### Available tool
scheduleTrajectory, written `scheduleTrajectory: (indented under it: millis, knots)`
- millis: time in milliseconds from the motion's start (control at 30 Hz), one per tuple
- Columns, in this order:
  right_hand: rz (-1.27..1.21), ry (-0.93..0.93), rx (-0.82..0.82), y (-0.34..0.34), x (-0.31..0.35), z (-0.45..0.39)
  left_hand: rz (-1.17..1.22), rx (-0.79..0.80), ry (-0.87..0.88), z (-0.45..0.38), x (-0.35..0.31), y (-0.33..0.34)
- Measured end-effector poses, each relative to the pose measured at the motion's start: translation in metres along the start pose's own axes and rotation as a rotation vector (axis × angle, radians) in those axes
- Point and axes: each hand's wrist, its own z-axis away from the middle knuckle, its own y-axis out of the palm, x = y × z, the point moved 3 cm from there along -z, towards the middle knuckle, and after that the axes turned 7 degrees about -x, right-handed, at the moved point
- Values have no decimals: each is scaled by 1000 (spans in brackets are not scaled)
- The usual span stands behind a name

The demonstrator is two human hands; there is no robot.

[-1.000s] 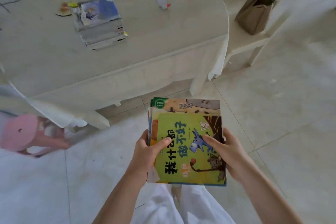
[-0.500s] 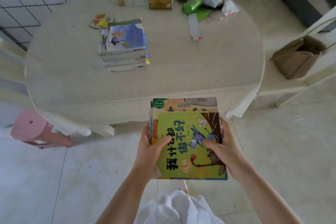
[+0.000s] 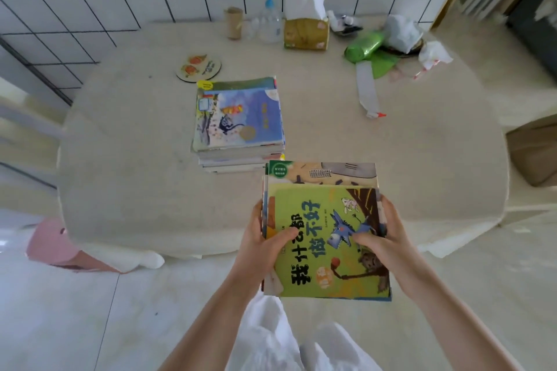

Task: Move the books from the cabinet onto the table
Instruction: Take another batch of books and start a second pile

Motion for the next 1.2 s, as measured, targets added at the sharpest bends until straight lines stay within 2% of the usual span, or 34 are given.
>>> scheduleTrajectory:
  millis: [200,500,633,867,1200]
  knots:
    - [53,-56,-54,-3,13,-53,10,58,69,-53,-25,9]
    - [128,-164,-46,-39,33,-133,-59,-6,195,-122,-22,54]
    - [180,-257,-14,-51,44,-165,-136,-107,300,-140,-22,72]
    - [308,-416,-96,-53,38,-201,-303,-286,447,-144,-24,86]
    - [376,-526,54,-43,28,-193,-318,-418,394,-122,-4,68]
